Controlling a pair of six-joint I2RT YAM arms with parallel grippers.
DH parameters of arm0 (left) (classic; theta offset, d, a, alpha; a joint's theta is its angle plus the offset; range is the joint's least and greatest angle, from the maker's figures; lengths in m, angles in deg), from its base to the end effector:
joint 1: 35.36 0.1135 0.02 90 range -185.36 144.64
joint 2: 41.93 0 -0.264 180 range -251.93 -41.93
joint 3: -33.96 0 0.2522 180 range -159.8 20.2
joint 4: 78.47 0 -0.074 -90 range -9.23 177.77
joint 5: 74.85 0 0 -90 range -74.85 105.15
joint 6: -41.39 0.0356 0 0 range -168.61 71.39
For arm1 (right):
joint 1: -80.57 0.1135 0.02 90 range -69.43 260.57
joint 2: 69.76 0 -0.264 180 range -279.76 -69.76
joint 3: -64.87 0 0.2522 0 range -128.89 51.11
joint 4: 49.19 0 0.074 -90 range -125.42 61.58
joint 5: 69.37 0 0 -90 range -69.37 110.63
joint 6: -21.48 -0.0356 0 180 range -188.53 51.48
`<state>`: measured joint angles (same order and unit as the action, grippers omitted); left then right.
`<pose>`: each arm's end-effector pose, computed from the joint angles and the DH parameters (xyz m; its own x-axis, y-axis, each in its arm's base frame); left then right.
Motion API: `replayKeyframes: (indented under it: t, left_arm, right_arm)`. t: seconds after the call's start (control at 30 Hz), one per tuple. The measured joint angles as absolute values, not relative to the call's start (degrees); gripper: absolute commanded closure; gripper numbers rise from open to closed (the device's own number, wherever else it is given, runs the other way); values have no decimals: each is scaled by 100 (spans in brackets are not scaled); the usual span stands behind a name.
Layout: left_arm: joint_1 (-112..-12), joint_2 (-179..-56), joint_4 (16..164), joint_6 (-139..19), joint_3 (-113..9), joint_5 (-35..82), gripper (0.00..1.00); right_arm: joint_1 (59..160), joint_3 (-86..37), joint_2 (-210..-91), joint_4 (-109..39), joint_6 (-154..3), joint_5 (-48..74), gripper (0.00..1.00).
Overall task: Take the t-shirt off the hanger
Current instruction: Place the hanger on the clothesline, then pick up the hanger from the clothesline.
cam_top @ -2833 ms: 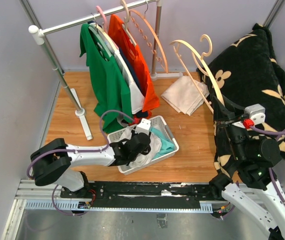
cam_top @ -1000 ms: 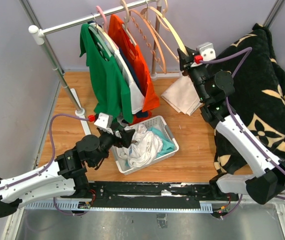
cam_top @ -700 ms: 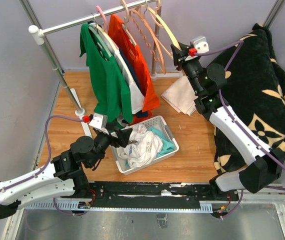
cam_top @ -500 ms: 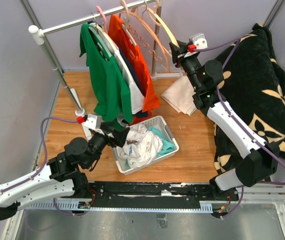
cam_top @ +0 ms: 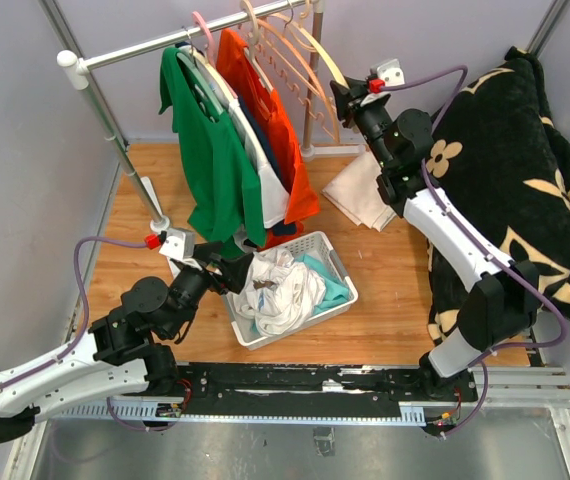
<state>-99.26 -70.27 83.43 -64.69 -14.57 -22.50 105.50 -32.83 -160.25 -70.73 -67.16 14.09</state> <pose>0.0752 -0.1040 0.3296 -0.1071 -0.2798 -0.9541 0.4296 0.8524 -0.2982 0.3323 0.1589 0.4617 0.4481 0.1823 -0.8752 -0.4988 0.8634 -0.0756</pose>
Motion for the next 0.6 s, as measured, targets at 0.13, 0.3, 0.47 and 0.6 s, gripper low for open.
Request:
replayKeyframes:
  t: [0.13, 0.3, 0.47, 0.6]
  left_arm:
    - [-9926, -7027, 8336, -6423, -1457, -2278, 18]
    - [-9926, -7042, 8338, -6390, -1457, -2280, 18]
    - [-9926, -7094, 8341, -6360, -1457, -2278, 18]
    - [-9926, -7134, 8341, -6357, -1457, -2278, 18]
  right_arm:
    - [10550, -3283, -16058, -7073, -6762, 1337, 95]
    - [10485, -3283, -16058, -7071, -6812, 1319, 65]
    - [10417, -3283, -16045, -7082, -6856, 1324, 59]
    - [10404, -3283, -16039, -7073, -6860, 1326, 55]
